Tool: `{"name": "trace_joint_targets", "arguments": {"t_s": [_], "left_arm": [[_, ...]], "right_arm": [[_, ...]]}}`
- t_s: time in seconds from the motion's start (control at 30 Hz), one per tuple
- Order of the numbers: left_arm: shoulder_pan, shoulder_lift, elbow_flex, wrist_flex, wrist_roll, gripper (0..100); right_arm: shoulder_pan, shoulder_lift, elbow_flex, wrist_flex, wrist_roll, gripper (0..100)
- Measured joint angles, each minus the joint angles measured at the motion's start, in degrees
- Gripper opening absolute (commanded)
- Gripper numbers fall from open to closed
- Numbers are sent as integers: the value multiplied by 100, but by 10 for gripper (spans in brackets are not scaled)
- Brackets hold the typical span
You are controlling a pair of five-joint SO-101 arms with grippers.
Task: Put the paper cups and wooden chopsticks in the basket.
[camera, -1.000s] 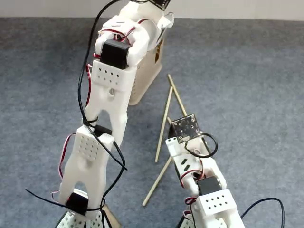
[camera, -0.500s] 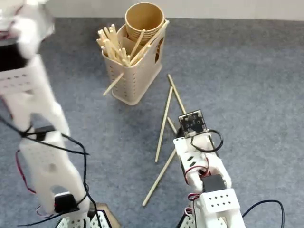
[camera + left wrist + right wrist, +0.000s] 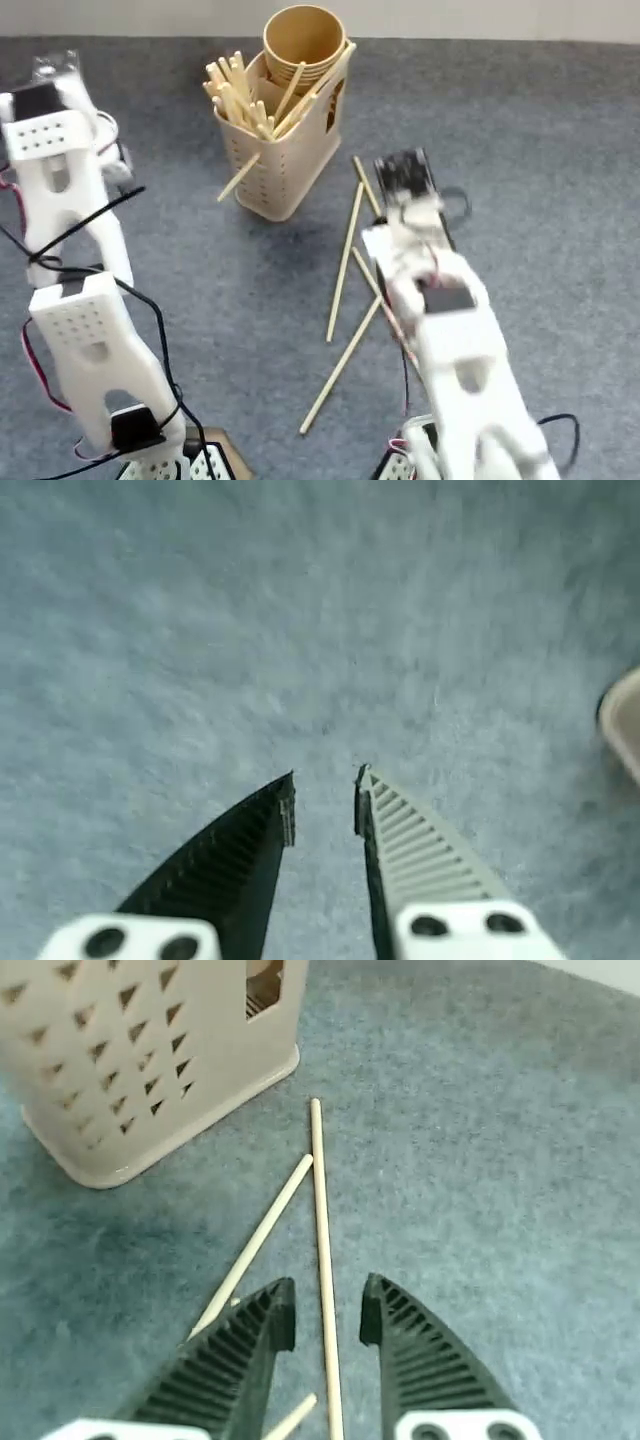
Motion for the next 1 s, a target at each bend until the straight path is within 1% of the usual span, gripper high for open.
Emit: {"name": "trace_joint_targets", "arguments": {"t_s": [0.1,0.2,0.33,0.6,0.73,0.9,0.93,1.0], "left_arm": [[-70,0,378,-273,211,123],[-158,0,659,-598,448,123],[-158,0,879,-923,545,123],[-158,0,914,-1002,563,123],[-158,0,914,-1002,563,123],[-158,0,914,-1002,563,123],[-158,0,914,-1002,563,123],[-158,0,914,-1002,563,123]], "right_arm": [[-97,1512,-844,0,0,124],[-404,2822,-1407,0,0,127],[-659,4018,-1864,0,0,127],[-633,4246,-2110,308,0,128],[-607,4246,-2066,475,264,128],[-607,4246,-2031,651,299,128],[-624,4246,-2031,651,229,132],[-695,4246,-2031,651,-62,170]]}}
